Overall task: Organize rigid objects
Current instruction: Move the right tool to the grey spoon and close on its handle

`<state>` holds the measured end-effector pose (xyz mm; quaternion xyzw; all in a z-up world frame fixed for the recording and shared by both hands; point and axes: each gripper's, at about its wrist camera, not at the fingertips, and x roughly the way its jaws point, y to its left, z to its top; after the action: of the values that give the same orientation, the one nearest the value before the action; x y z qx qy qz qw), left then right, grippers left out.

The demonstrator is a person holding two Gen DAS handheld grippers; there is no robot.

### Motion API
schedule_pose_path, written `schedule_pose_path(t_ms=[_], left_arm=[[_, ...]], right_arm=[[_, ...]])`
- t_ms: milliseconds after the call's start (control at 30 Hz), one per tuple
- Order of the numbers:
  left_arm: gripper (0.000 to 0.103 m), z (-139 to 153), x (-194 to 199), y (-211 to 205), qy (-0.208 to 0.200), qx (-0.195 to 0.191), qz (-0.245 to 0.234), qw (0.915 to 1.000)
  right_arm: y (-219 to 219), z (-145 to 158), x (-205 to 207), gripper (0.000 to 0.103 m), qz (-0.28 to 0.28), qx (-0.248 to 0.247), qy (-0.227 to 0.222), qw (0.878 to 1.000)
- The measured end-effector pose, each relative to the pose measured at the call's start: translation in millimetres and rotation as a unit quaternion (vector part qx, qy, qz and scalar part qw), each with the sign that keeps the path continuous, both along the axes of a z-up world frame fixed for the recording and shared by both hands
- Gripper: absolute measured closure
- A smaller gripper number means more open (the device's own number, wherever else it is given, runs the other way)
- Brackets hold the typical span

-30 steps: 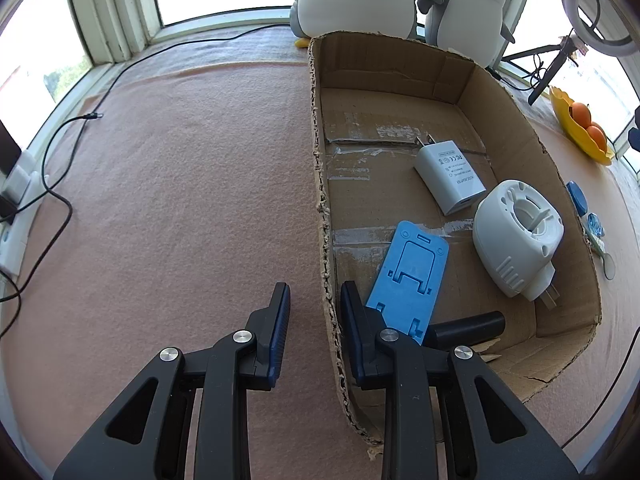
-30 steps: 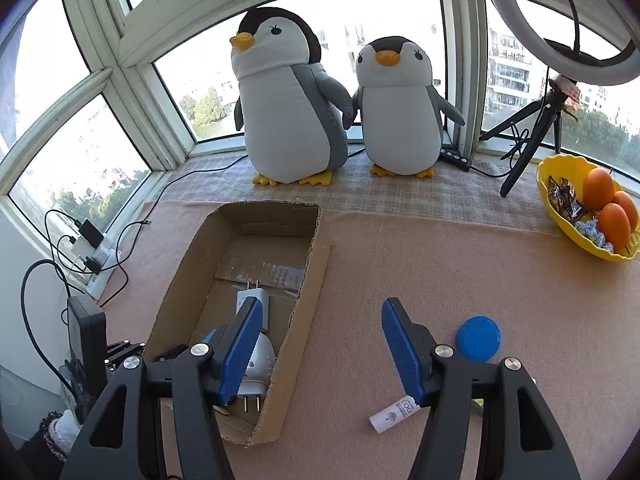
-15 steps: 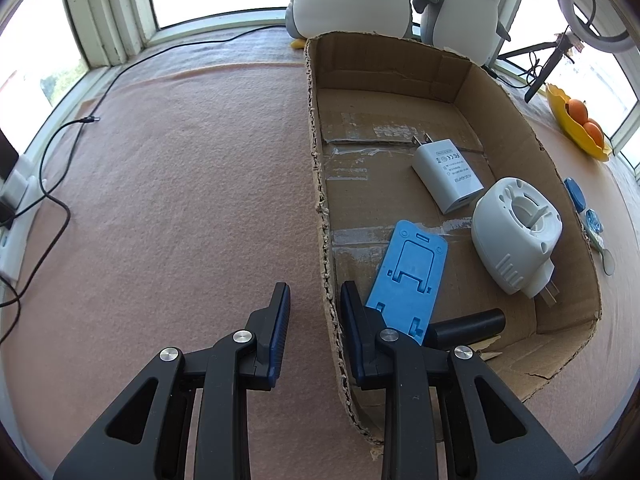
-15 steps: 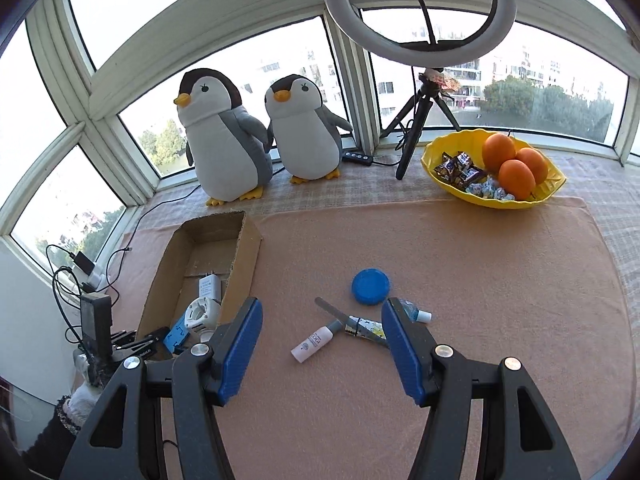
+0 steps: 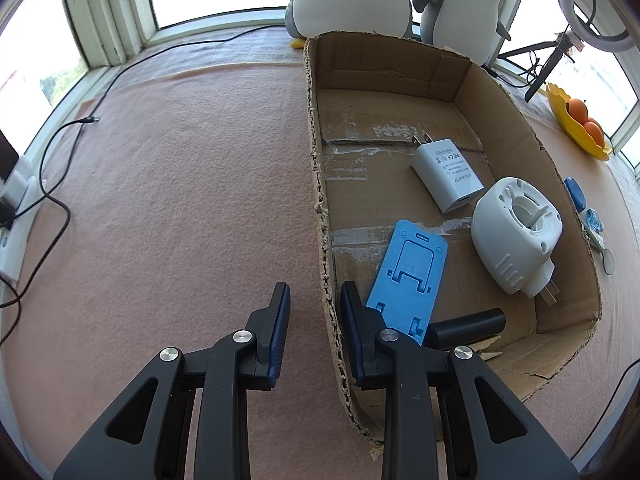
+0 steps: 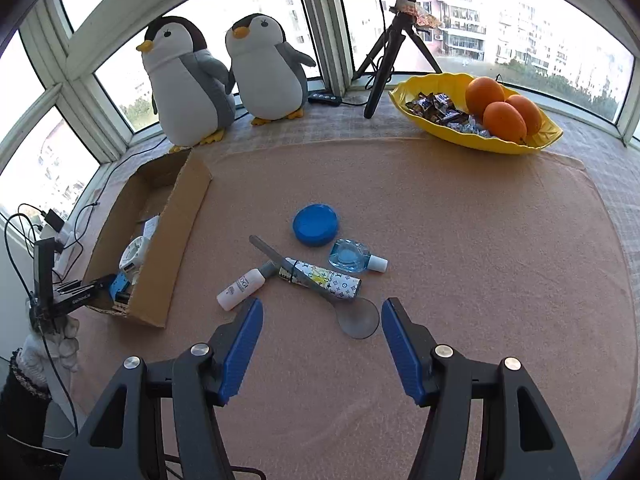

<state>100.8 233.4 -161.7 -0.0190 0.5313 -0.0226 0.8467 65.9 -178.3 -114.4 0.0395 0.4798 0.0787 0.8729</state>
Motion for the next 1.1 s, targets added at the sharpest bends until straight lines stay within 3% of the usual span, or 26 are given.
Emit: schedule_pose_path(t_ms=[333, 800, 933, 1100], left_arm=[[0.078, 0, 0, -4, 0.001, 0.010, 0.002, 0.9999], [0.078, 0, 0, -6, 0.002, 0.012, 0.005, 0.9999], [0.078, 0, 0, -6, 0.002, 0.012, 0.005, 0.9999], [0.078, 0, 0, -7, 0.002, 0.012, 0.005, 0.9999]], right_arm=[[3, -52, 36, 0.045, 0.027, -0.032, 0.053, 0.998], [15, -81, 52, 0.045, 0.068, -0.045, 0.104, 0.991], [22, -83, 47, 0.057, 0.083, -0.049, 0.115, 0.989], [37, -85, 45, 0.060, 0.106, -0.095, 0.117, 0.983]])
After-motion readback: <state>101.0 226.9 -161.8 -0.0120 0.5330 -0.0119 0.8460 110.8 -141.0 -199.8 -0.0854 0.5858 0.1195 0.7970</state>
